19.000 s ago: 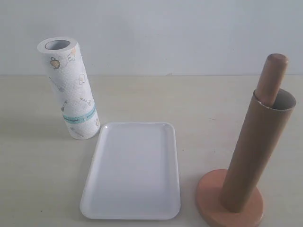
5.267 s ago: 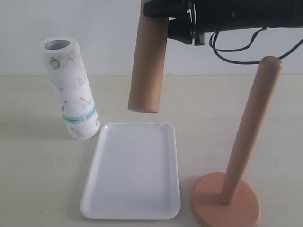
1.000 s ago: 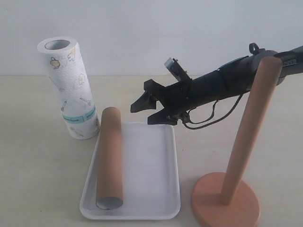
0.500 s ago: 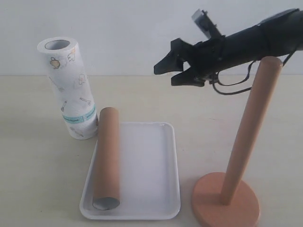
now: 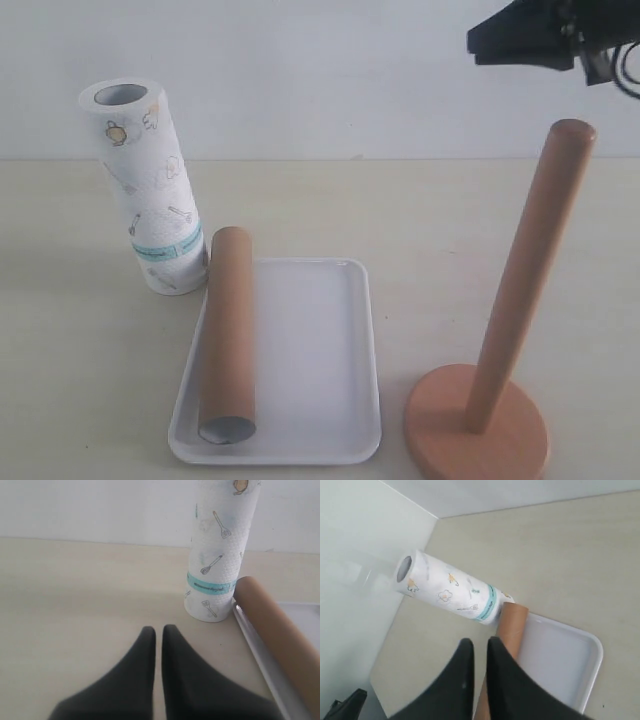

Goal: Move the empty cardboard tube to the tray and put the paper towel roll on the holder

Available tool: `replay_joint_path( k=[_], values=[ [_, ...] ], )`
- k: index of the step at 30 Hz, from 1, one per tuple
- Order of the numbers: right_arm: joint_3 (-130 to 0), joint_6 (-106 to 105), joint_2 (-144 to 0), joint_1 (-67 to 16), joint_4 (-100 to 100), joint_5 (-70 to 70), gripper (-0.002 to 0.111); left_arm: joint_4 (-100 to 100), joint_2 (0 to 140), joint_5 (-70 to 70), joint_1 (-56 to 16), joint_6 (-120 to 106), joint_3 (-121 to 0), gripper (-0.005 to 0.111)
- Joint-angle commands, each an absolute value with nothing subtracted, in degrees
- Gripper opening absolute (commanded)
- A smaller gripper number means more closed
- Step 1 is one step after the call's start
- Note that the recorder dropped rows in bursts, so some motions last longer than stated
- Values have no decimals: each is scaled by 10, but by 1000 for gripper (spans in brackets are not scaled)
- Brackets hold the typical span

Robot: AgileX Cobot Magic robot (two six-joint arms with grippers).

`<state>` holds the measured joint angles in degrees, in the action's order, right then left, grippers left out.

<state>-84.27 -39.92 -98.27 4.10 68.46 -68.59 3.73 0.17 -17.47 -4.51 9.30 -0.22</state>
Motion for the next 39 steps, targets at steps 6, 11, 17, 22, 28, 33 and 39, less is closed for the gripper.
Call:
replay_joint_path(
  k=[6,11,17,22,28,33,39],
  values=[
    [-760,-377,-779,125,664,-660,0,38,0,-167,-48,97,0,4],
    [-673,-374,-630,134,652,-623,0,38,0,-167,-48,97,0,4],
    [-568,-388,-448,134,635,-619,0,38,0,-167,-48,97,0,4],
    [-528,-373,-328,134,638,-660,0,38,0,-167,-48,97,0,4],
    [-527,-372,-230,134,639,-685,0,38,0,-167,-48,97,0,4],
    [-527,-372,-179,134,639,-685,0,38,0,-167,-48,97,0,4],
    [-527,-372,-161,134,639,-685,0,38,0,-167,-48,97,0,4]
  ],
)
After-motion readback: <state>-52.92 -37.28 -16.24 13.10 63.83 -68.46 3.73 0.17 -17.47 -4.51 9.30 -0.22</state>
